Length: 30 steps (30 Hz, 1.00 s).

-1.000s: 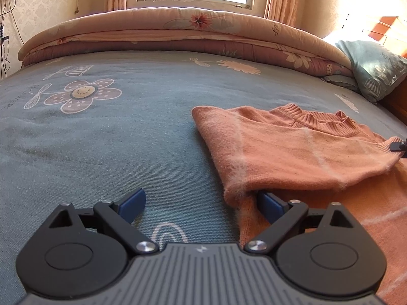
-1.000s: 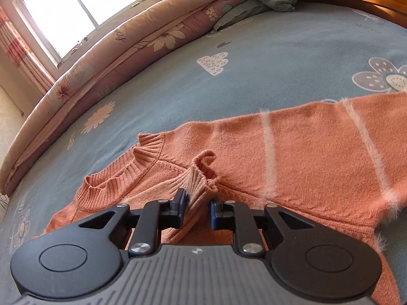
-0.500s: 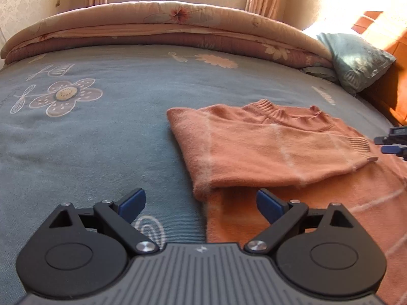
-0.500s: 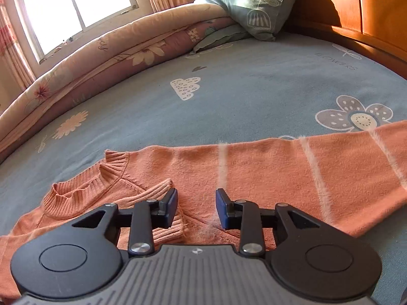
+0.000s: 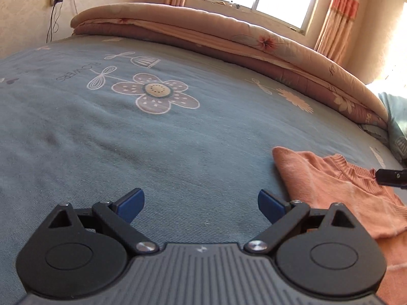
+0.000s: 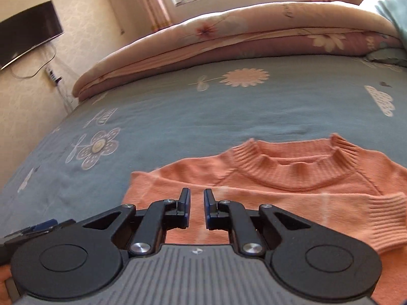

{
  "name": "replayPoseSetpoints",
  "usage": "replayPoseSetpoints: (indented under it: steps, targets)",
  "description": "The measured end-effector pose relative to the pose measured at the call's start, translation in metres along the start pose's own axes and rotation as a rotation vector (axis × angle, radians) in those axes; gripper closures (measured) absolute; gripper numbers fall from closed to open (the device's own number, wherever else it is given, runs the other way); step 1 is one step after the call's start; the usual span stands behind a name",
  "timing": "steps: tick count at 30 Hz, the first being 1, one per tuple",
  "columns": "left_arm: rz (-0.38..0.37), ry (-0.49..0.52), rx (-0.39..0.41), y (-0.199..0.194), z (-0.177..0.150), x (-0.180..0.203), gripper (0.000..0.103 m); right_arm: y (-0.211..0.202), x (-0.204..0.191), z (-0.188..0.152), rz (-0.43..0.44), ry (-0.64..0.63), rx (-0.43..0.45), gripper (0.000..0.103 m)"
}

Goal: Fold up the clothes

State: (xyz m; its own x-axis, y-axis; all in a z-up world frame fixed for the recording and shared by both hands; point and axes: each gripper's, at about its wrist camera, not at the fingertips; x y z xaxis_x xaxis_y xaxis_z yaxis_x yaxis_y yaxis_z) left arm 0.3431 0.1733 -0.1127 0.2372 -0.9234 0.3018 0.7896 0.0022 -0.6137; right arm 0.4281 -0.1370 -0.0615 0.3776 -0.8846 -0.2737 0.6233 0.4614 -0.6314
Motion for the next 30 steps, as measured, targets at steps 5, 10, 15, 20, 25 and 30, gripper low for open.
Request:
replayPoseSetpoints:
  steps: [5,10,15,20,25,30]
  targets:
    - [0.005,-0.027,-0.015,0.006,0.0,-0.008,0.007,0.049,-0.063,0.007,0.033,-0.154,-0.046,0.089]
    - [0.008,-0.013,-0.017,0.007,0.0,-0.006,0.007,0.095,-0.085,-0.011,0.005,-0.176,-0.16,0.089]
    - [0.0,-0.027,-0.018,0.006,0.001,-0.009,0.007,0.1,-0.079,-0.01,0.016,-0.086,-0.138,0.089]
    - [0.004,-0.046,-0.017,0.006,0.002,-0.012,0.007,0.044,-0.084,-0.018,0.091,-0.098,-0.07,0.089]
    - [0.009,-0.066,-0.017,0.005,0.003,-0.016,0.007,0.028,-0.096,-0.047,0.121,-0.15,-0.17,0.09]
    - [0.001,-0.069,-0.021,0.007,0.004,-0.017,0.007,0.046,-0.092,-0.058,0.027,-0.114,-0.174,0.093]
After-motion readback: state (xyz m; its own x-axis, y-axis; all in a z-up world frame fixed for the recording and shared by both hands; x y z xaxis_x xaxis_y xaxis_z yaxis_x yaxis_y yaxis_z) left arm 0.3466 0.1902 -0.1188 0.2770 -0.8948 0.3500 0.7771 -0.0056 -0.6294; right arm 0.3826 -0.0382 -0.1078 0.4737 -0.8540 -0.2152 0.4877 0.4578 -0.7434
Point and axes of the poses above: each gripper's, at about its wrist camera, not at the fingertips, and y roughly the way its jaws point, x to its right, z to its top, and after that the axes turned 2 degrees about -y, right-handed
